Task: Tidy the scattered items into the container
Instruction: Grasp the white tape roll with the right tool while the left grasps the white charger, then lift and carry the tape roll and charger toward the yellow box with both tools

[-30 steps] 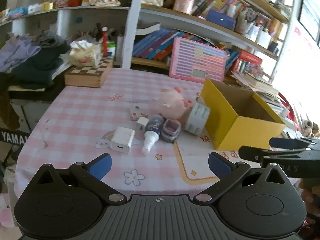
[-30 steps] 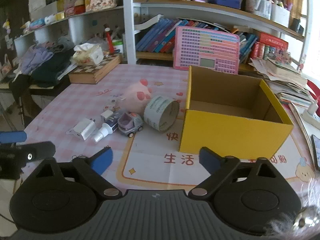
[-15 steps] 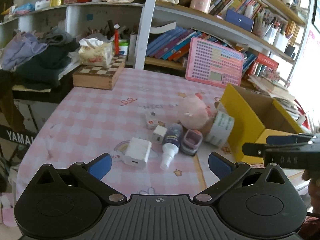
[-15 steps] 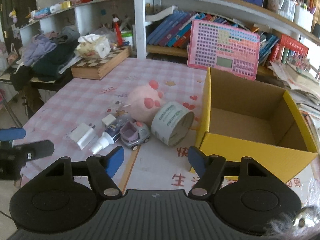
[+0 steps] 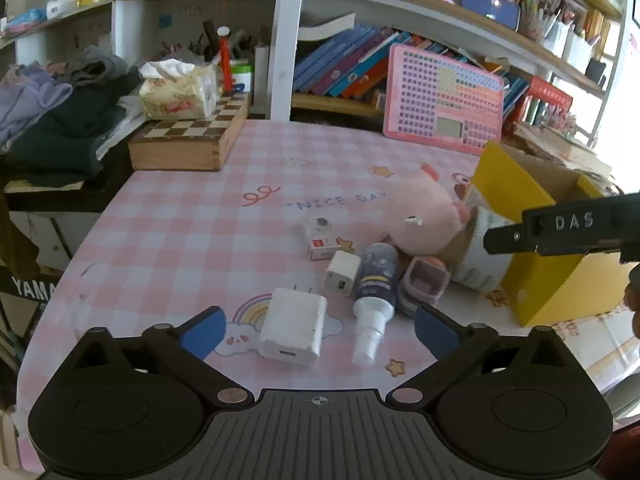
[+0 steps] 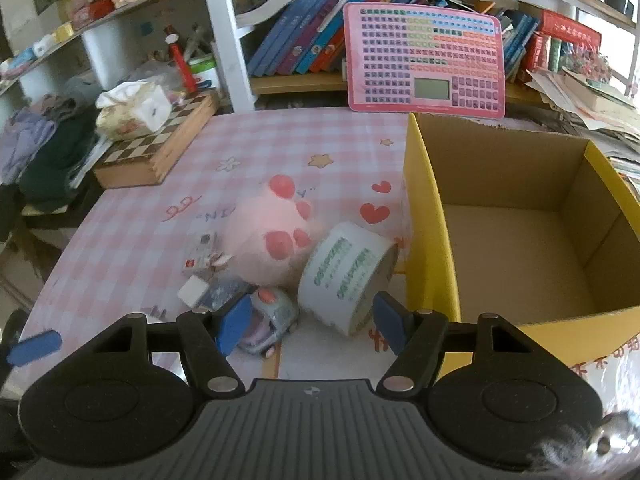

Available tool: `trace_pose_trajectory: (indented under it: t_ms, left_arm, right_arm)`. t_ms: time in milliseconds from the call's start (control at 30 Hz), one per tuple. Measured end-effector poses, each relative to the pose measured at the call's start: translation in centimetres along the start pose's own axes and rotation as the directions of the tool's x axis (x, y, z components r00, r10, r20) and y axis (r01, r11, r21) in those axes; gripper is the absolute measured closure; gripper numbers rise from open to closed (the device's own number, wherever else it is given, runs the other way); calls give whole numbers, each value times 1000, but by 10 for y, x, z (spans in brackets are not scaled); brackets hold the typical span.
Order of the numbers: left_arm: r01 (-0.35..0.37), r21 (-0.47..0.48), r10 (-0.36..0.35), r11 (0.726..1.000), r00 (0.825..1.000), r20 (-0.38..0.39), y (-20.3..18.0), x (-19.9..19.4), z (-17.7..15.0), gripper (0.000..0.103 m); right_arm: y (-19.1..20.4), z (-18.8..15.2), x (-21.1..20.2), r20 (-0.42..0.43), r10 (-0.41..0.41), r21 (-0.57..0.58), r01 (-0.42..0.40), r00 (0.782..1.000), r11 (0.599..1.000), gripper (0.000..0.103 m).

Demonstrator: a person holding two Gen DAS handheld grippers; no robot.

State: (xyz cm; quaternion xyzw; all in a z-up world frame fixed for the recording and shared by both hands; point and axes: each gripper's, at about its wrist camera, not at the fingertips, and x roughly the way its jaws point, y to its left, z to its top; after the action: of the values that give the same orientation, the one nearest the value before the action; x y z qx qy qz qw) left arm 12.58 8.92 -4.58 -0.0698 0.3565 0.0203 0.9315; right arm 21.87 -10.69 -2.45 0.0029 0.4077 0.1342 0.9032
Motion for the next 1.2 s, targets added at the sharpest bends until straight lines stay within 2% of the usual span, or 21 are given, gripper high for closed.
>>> trace_pose_trajectory:
  t_ms: [133,233,333,433,533,667,833,967,1033,1200]
  left_arm:
    - [-32,30,32,999,999,-14,2,18,3,9]
    - [-50,41,52,998,998,-43,7,33,3,19]
    - [-49,47,52,998,996,-69,9,47,3,24]
    - [-42,63,48,997,995,-89,8,57,2,30]
    - [-38,79,45,996,994,-97,5,62,2,32]
    - [-32,85,41,996,994,-105,5,67,2,42]
    - [-31,110,44,993,992,-119,3,74,-2,51]
    - [-37,147,54,988,993,-109,0,77,-2,56]
    - [-35,152,52,988,993,-105,-1,78,-2,60]
    - [-28,158,46,987,993,-107,-2,75,-3,60]
  right_arm:
    - [6,7,12,-3,-30,4,30,1000,1000,37]
    - [10,10,21,11,-66,5,66,998,998,37]
    - [13,14,28,35,-108,16,108,994,994,39]
    - [16,16,33,62,-148,22,147,987,989,46]
    - [18,14,31,35,-174,22,173,984,985,47]
    - [16,13,35,22,-239,15,239,971,971,47]
    - [21,15,49,66,-289,-7,290,955,957,44]
    - [21,19,58,89,-308,-25,311,947,950,45]
    - [22,19,61,96,-316,-60,322,944,945,50]
    - [18,16,60,115,-263,-158,279,958,947,53]
